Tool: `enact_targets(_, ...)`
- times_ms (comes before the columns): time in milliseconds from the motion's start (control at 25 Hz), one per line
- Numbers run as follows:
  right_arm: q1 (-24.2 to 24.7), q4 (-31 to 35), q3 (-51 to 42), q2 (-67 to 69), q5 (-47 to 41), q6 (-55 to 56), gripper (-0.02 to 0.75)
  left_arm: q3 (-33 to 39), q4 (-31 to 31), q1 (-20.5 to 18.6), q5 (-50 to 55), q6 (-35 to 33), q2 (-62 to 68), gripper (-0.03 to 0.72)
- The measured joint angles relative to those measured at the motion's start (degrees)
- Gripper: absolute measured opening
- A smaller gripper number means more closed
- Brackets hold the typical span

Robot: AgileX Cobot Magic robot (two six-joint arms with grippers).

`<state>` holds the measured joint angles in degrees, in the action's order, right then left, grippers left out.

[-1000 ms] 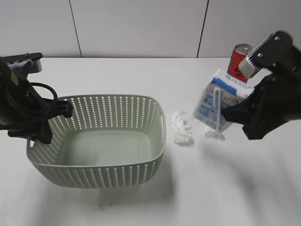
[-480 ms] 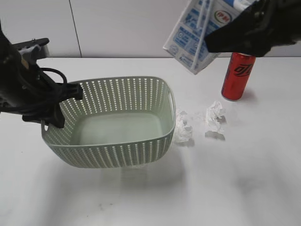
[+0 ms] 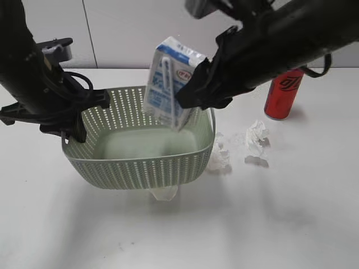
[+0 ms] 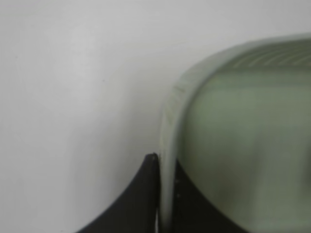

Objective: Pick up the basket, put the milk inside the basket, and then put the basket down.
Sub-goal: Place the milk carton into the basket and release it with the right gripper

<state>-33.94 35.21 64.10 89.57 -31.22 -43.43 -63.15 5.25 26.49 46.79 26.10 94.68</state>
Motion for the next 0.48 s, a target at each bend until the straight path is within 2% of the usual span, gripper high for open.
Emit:
enact_targets(200, -3.0, -4.6, 2.4, 8.0, 2.1, 0.0, 0.319, 0.0, -0.1, 0.0, 0.0, 0.0, 0.3, -0.002)
enact_targets(480, -3.3, -6.5, 2.4, 13.1, 4.3, 0.0, 0.319, 0.0, -1.0, 0.0, 0.8, -0.1, 0.5, -0.002)
